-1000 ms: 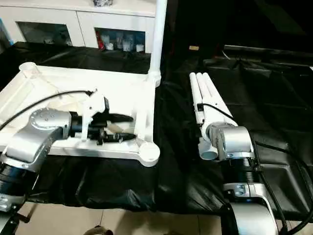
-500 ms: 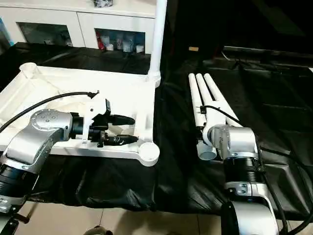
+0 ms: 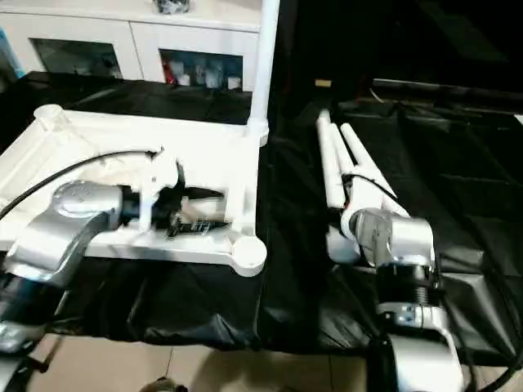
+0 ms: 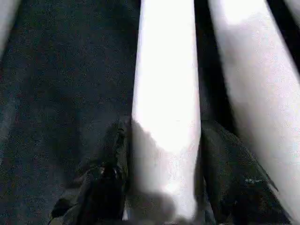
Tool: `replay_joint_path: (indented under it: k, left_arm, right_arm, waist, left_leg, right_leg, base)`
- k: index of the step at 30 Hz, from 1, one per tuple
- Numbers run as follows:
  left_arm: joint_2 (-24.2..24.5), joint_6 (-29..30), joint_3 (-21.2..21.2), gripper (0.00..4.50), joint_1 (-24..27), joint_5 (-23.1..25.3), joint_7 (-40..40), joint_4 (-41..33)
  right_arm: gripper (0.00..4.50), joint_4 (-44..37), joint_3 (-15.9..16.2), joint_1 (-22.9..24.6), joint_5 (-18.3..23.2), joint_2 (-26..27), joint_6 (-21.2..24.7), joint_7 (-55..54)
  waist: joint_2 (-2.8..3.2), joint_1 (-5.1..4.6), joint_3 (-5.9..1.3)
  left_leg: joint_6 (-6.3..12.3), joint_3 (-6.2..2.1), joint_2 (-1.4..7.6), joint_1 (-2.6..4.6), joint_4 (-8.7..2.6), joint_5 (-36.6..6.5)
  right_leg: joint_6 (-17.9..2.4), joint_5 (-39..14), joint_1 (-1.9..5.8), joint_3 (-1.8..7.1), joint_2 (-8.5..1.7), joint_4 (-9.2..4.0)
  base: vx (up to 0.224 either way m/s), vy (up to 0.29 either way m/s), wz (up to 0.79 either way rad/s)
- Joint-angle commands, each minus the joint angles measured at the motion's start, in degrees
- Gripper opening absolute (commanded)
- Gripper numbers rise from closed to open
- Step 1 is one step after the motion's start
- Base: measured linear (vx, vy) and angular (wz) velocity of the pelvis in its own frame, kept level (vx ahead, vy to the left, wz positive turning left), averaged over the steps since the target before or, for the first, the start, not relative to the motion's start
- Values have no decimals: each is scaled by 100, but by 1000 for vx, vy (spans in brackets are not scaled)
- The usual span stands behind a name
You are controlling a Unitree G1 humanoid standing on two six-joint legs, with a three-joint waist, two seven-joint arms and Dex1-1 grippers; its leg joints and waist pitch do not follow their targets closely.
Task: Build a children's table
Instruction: Pick table leg
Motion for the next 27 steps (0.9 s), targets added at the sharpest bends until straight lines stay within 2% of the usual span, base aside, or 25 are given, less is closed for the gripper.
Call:
replay_joint_path:
  k: [1,2,4,6,7,8,9,10,11,12,16,18,19,20,24,27]
  left_arm:
    - [-194,-91,329,305,-321,-39,575,243]
    - [-327,-43,461,305,-442,-122,770,341]
    - [-592,184,667,305,-663,-333,1080,422]
    - [-768,338,771,305,-785,-517,1190,424]
    - [-925,509,880,305,-895,-709,1276,434]
    - [-981,577,929,305,-939,-764,1331,456]
    - [-1120,743,1059,305,-1053,-914,1469,514]
    - [-1249,926,1192,305,-1160,-1094,1567,567]
    - [-1250,927,1193,305,-1161,-1096,1568,568]
    - [-1448,1258,1395,305,-1340,-1414,1661,656]
    - [-1742,1864,1714,305,-1581,-2006,1792,688]
    - [-1791,1990,1760,305,-1610,-2122,1819,665]
    - [-1872,2222,1840,305,-1641,-2341,1840,603]
    - [-1904,2325,1874,305,-1648,-2420,1857,574]
    - [-1928,2510,1878,305,-1646,-2485,1911,522]
    - [-2000,2763,1847,305,-1594,-2596,2040,437]
  right_arm:
    - [186,-302,-359,2,488,116,-851,407]
    - [186,-437,-456,31,684,180,-1118,676]
    - [186,-678,-664,82,1124,287,-1350,1183]
    - [186,-831,-759,130,1413,333,-1378,1547]
    - [186,-984,-813,181,1657,377,-1340,1856]
    - [186,-1037,-837,197,1751,397,-1319,1953]
    - [186,-1187,-876,244,1972,433,-1216,2184]
    - [186,-1344,-883,304,2164,454,-1142,2416]
    - [186,-1345,-883,304,2166,454,-1141,2418]
    - [186,-1606,-817,441,2517,444,-981,2837]
    - [186,-2049,-530,745,3032,346,-718,3471]
    - [186,-2160,-454,815,3114,319,-638,3582]
    - [186,-2327,-341,930,3235,278,-531,3774]
    - [186,-2384,-306,976,3289,262,-473,3843]
    - [186,-2490,-198,1068,3363,219,-412,3934]
    - [186,-2671,110,1242,3371,92,-318,4078]
  waist:
    - [58,41,-454]
    - [46,55,-449]
    - [39,60,-462]
    - [34,90,-466]
    - [-18,93,-465]
    - [2,129,-468]
    - [-26,124,-464]
    - [-24,127,-463]
    - [-24,147,-452]
    - [-32,148,-448]
    - [-35,190,-436]
    - [-47,203,-433]
    - [-27,206,-432]
    - [-45,218,-430]
    - [-32,248,-426]
    - [-36,276,-436]
  left_leg:
    - [-177,-60,171,54,-330,-686]
    - [-112,-61,177,43,-329,-686]
    - [-12,-60,177,36,-323,-570]
    - [113,-67,187,32,-309,-491]
    - [216,-52,181,21,-304,-411]
    - [294,-57,182,21,-295,-330]
    - [350,-48,178,21,-296,-341]
    - [371,-43,172,20,-290,-349]
    - [402,-44,167,16,-291,-401]
    - [400,-40,160,17,-290,-429]
    - [403,-48,171,15,-290,-482]
    - [382,-59,173,0,-297,-449]
    - [357,-59,169,2,-298,-455]
    - [365,-56,166,5,-293,-456]
    - [297,-63,171,9,-305,-501]
    - [273,-75,183,0,-309,-433]
  right_leg:
    - [-943,-404,366,331,-485,-461]
    - [-959,-365,372,328,-489,-463]
    - [-1037,-138,383,318,-471,-429]
    - [-1155,80,389,306,-480,-406]
    - [-1208,195,398,308,-470,-401]
    - [-1260,249,393,304,-478,-391]
    - [-1275,204,391,298,-470,-404]
    - [-1285,189,396,300,-472,-405]
    - [-1280,27,396,296,-487,-440]
    - [-1250,-122,393,292,-477,-456]
    - [-1180,-452,389,277,-479,-494]
    - [-1107,-511,394,280,-479,-503]
    - [-1068,-577,385,281,-480,-507]
    - [-1042,-595,384,283,-476,-522]
    - [-917,-860,371,278,-482,-557]
    - [-864,-768,376,278,-479,-548]
  base:
    - [0,0,0]
    - [0,0,0]
    - [0,0,0]
    - [0,0,0]
    - [0,0,0]
    - [0,0,0]
    - [0,0,0]
    - [0,0,0]
    - [0,0,0]
    - [0,0,0]
    - [0,0,0]
    - [0,0,0]
    - [0,0,0]
    - [0,0,0]
    - [0,0,0]
    - [0,0,0]
